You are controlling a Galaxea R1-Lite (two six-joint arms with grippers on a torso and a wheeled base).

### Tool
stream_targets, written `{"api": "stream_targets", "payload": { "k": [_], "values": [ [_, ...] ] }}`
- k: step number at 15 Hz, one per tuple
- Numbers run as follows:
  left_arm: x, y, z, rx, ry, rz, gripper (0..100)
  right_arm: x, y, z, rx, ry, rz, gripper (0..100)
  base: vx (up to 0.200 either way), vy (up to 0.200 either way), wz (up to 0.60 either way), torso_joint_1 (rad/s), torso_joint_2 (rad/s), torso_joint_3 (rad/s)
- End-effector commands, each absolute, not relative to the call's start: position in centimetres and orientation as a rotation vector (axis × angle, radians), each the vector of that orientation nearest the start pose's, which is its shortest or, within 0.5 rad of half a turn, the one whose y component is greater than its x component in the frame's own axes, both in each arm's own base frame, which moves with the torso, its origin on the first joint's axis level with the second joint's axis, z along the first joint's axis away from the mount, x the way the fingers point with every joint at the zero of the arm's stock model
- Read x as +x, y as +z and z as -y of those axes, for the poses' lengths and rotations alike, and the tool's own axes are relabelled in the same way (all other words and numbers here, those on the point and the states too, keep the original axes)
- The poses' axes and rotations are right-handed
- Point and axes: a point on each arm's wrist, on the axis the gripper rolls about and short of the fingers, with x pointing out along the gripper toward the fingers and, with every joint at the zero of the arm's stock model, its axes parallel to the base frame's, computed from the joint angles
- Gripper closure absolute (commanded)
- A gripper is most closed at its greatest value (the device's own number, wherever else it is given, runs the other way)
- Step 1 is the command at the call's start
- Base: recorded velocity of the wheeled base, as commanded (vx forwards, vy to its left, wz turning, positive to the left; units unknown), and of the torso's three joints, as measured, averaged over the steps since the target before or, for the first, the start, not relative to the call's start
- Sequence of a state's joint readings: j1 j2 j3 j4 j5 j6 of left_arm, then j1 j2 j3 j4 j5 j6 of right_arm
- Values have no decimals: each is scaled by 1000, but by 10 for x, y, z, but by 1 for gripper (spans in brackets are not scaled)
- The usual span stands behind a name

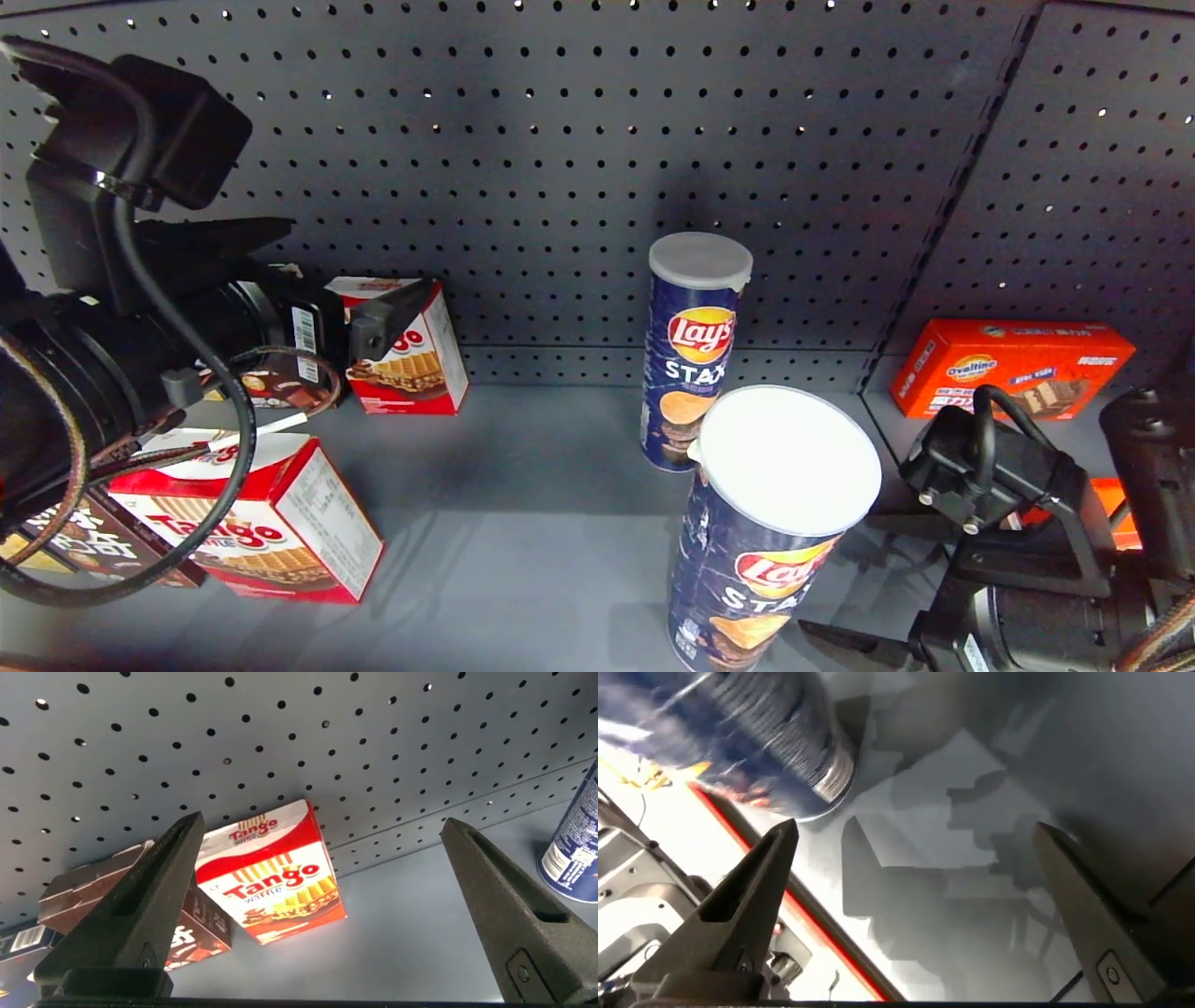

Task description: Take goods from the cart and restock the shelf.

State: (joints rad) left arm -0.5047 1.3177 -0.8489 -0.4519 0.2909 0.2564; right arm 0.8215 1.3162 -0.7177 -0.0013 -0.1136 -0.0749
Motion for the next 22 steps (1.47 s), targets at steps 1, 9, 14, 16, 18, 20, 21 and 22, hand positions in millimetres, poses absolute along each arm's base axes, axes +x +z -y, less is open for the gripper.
{"api": "stream_targets", "payload": {
  "k": [1, 9, 14, 16, 18, 20, 21, 22],
  "values": [
    [193, 276, 99, 263, -214, 9, 0, 138, 197, -146, -349, 712, -522, 0, 0, 0, 0, 0, 0, 0],
    [193, 277, 98, 260, -209, 12, 0, 141, 194, -152, -382, 734, -502, 0, 0, 0, 0, 0, 0, 0],
    [192, 277, 98, 260, -211, 13, 0, 144, 199, -143, -360, 695, -485, 0, 0, 0, 0, 0, 0, 0],
    [193, 278, 98, 259, -209, 14, 0, 145, 199, -145, -361, 695, -488, 0, 0, 0, 0, 0, 0, 0],
    [193, 278, 98, 259, -209, 14, 0, 147, 197, -147, -366, 699, -495, 0, 0, 0, 0, 0, 0, 0],
    [193, 278, 98, 259, -209, 14, 0, 149, 197, -149, -368, 700, -498, 0, 0, 0, 0, 0, 0, 0],
    [193, 278, 98, 259, -209, 14, 0, 149, 197, -150, -368, 700, -497, 0, 0, 0, 0, 0, 0, 0],
    [193, 278, 98, 258, -209, 15, 0, 150, 198, -151, -368, 703, -495, 0, 0, 0, 0, 0, 0, 0]
  ]
}}
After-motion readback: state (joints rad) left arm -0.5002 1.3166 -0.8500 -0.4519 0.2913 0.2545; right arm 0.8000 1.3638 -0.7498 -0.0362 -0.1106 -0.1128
